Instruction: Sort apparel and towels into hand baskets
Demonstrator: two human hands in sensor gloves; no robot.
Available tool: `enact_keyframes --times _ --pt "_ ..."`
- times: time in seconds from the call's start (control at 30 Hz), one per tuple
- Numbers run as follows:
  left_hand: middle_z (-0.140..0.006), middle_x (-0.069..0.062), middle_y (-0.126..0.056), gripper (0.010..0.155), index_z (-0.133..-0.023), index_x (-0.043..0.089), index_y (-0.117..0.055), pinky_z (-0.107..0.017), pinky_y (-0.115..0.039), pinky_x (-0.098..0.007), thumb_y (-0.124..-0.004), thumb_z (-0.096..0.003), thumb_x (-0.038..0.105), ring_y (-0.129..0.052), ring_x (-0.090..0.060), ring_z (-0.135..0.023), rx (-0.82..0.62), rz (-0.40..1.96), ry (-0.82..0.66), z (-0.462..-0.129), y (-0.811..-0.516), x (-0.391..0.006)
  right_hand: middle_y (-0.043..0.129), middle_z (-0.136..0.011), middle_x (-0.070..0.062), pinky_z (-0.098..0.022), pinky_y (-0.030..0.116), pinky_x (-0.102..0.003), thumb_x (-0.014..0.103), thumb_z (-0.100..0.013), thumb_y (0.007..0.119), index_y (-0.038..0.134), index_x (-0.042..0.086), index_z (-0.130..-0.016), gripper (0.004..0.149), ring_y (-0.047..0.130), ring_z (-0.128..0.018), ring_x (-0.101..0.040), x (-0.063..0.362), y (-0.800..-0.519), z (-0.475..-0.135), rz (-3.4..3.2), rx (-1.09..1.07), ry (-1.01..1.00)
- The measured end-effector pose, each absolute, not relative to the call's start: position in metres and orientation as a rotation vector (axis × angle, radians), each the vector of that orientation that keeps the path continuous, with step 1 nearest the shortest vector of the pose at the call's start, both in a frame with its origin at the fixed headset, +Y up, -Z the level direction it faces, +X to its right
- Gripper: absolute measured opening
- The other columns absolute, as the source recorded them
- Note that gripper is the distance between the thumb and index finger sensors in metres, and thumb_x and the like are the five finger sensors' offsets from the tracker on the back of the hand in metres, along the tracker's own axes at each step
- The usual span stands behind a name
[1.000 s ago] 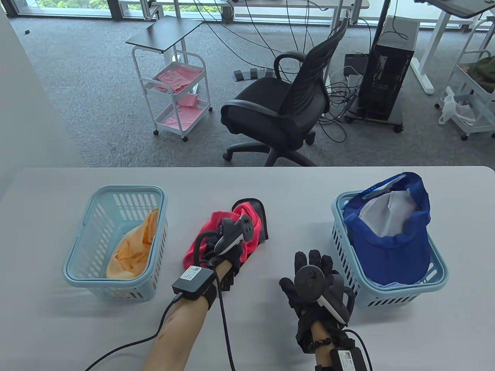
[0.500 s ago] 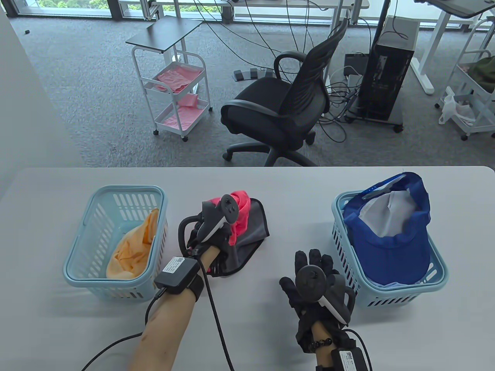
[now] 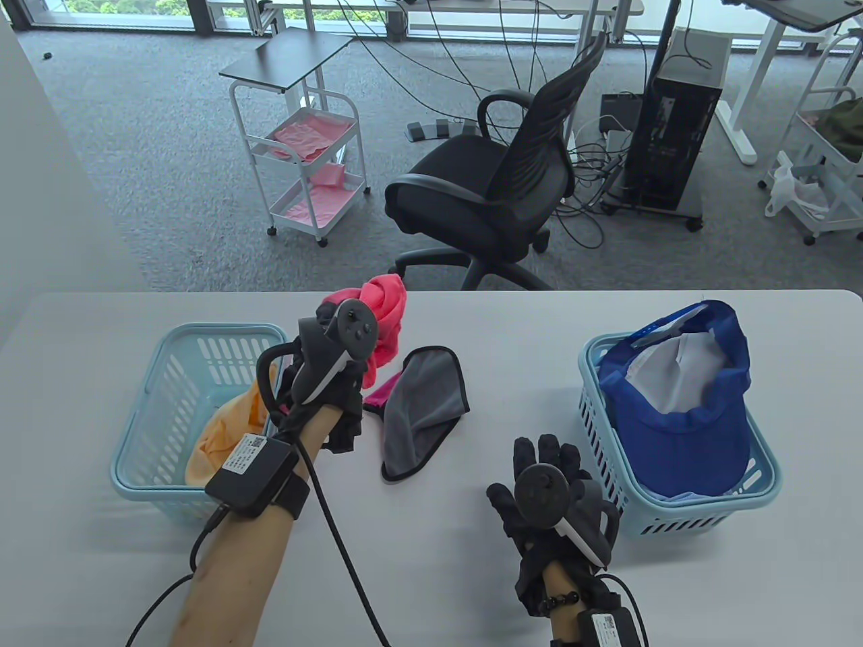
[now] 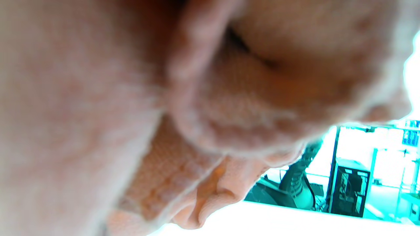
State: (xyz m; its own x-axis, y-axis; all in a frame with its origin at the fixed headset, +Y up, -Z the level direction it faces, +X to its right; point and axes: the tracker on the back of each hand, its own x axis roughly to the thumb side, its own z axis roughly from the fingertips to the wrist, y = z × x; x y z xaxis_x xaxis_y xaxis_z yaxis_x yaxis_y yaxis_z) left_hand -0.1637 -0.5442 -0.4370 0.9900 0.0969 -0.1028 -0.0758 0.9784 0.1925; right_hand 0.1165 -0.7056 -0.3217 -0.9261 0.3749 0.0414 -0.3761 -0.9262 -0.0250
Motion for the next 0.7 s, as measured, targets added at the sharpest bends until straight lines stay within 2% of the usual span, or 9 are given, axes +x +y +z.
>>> enact_keyframes --times 0.37,0.7 --pt "-0.11 -0.01 -0.073 0.05 -0.107 0.024 -0.064 -0.065 -0.09 -0.045 -0.07 -0.0586 0.037 -0.102 -0.032 -0.087 0.276 0.092 0.202 -0.404 -0.498 -0.218 0.027 -0.112 -0.032 -0.068 0.035 -0.076 0.046 -0.053 0.074 0.042 0.005 -0.112 0.078 0.027 -0.098 -0.062 0.113 -0.706 -0.321 2.757 0.071 -0.048" --pt "-0.11 -0.011 -0.073 0.051 -0.107 0.023 -0.064 -0.065 -0.089 -0.046 -0.071 -0.0589 0.038 -0.101 -0.033 -0.086 0.248 0.11 0.302 -0.397 -0.503 -0.261 0.027 -0.112 -0.032 -0.068 0.035 -0.076 0.046 -0.053 0.074 0.043 0.005 -0.112 0.078 0.028 -0.098 -0.062 0.112 -0.706 -0.319 2.764 0.069 -0.045"
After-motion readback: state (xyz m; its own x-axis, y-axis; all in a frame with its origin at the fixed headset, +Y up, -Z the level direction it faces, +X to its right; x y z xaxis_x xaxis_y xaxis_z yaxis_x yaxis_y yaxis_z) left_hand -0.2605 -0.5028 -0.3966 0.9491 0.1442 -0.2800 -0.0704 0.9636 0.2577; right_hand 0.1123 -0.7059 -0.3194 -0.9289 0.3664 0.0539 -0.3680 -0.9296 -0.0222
